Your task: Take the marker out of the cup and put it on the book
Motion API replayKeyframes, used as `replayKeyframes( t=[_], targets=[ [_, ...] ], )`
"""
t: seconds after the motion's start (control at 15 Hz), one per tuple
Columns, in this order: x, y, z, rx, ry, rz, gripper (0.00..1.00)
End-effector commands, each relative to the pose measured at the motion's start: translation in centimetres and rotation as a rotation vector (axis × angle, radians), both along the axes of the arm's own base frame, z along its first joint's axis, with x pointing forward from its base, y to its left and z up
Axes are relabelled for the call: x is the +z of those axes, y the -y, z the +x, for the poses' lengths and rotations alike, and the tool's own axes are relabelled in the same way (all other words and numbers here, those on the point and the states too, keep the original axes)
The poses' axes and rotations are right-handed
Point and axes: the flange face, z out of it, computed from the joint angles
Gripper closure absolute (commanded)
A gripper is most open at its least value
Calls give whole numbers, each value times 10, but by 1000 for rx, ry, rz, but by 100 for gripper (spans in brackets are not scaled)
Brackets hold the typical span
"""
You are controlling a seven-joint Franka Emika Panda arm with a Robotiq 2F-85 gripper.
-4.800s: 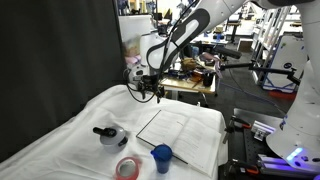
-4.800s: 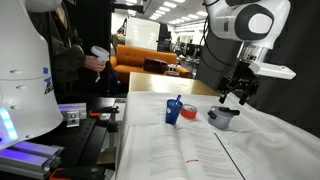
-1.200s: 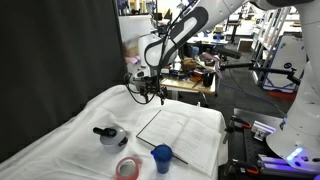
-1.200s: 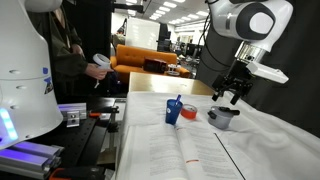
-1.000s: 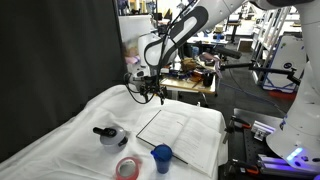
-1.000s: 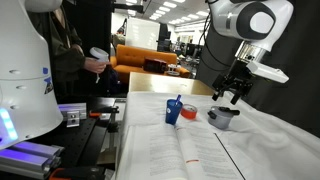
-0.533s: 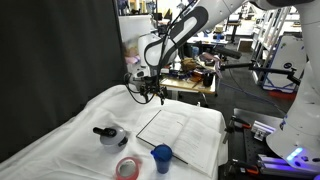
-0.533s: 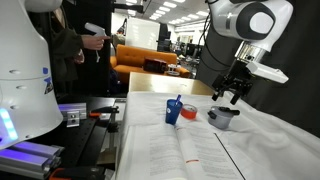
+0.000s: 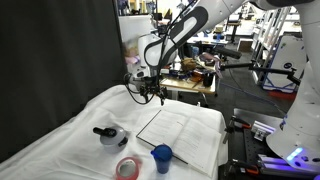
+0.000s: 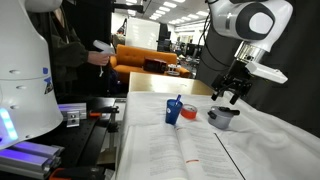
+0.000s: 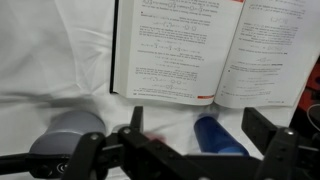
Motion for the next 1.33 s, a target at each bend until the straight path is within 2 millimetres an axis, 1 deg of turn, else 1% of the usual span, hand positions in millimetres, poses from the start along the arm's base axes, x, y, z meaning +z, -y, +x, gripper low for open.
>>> replayKeyframes(
  t=[0.0,0.4,0.67,0.93,1.27],
  targets=[
    [2,-1,-2,-7,-49,11,0],
    [2,-1,-9,-2,-143,12,0],
    [4,0,-9,16,-164,5,0],
    [4,1,-8,11,-140,-14,0],
    [5,-3,0,-30,-57,76,0]
  ],
)
